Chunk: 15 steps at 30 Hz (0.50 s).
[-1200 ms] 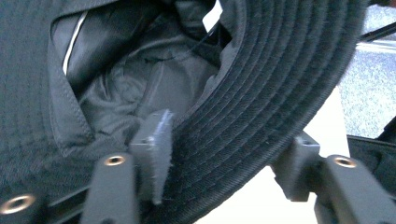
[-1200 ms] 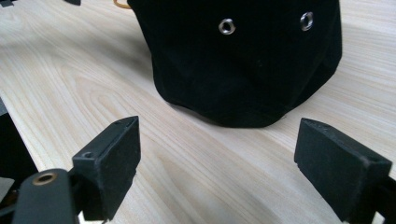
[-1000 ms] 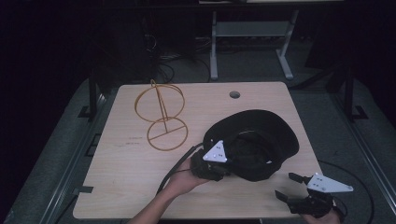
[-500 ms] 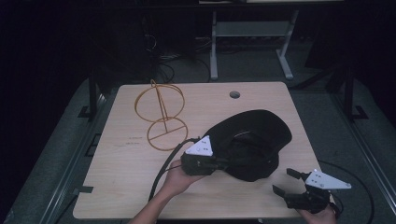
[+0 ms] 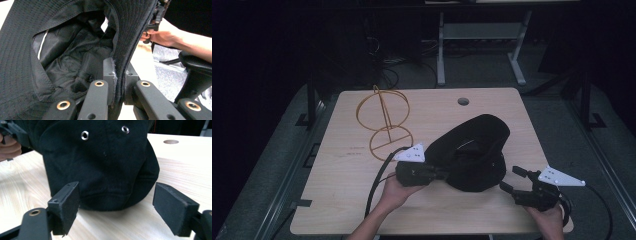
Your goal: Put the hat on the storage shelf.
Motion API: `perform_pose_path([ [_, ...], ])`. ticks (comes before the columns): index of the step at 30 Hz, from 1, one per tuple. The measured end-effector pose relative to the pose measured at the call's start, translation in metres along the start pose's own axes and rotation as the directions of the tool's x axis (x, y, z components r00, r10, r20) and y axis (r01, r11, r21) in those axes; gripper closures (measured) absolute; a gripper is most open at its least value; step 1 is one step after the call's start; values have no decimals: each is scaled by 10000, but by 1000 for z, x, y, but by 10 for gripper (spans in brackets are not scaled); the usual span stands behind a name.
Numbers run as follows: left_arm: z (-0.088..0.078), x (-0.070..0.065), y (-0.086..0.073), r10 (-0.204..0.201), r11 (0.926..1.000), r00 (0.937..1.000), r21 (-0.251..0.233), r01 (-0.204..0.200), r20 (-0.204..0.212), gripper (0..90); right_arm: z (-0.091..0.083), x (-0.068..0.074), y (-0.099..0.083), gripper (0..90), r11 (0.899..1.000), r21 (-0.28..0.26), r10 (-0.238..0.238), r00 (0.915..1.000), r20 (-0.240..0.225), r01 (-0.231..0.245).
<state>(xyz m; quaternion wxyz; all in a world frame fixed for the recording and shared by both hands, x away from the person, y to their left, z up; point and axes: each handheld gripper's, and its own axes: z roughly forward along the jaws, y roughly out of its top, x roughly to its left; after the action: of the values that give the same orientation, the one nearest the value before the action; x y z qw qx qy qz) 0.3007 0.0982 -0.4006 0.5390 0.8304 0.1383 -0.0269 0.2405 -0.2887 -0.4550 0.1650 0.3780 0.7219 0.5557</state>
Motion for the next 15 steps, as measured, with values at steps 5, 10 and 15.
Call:
perform_pose_path([
  [5, -1, 0, -2, 8, 10000, 10000, -42, -8, 30, 842, 12, -4, 3, 293, 9998, -100, 143, 9997, -220, -145],
  [10, -1, -1, -3, 31, 10000, 10000, -14, -31, 71, 842, 20, -5, 3, 428, 9994, -197, 274, 9987, -419, -283],
  [15, 1, -2, -3, 65, 10000, 9999, -8, -65, 82, 842, 23, -4, 2, 631, 9997, -201, 132, 9985, -538, -143],
])
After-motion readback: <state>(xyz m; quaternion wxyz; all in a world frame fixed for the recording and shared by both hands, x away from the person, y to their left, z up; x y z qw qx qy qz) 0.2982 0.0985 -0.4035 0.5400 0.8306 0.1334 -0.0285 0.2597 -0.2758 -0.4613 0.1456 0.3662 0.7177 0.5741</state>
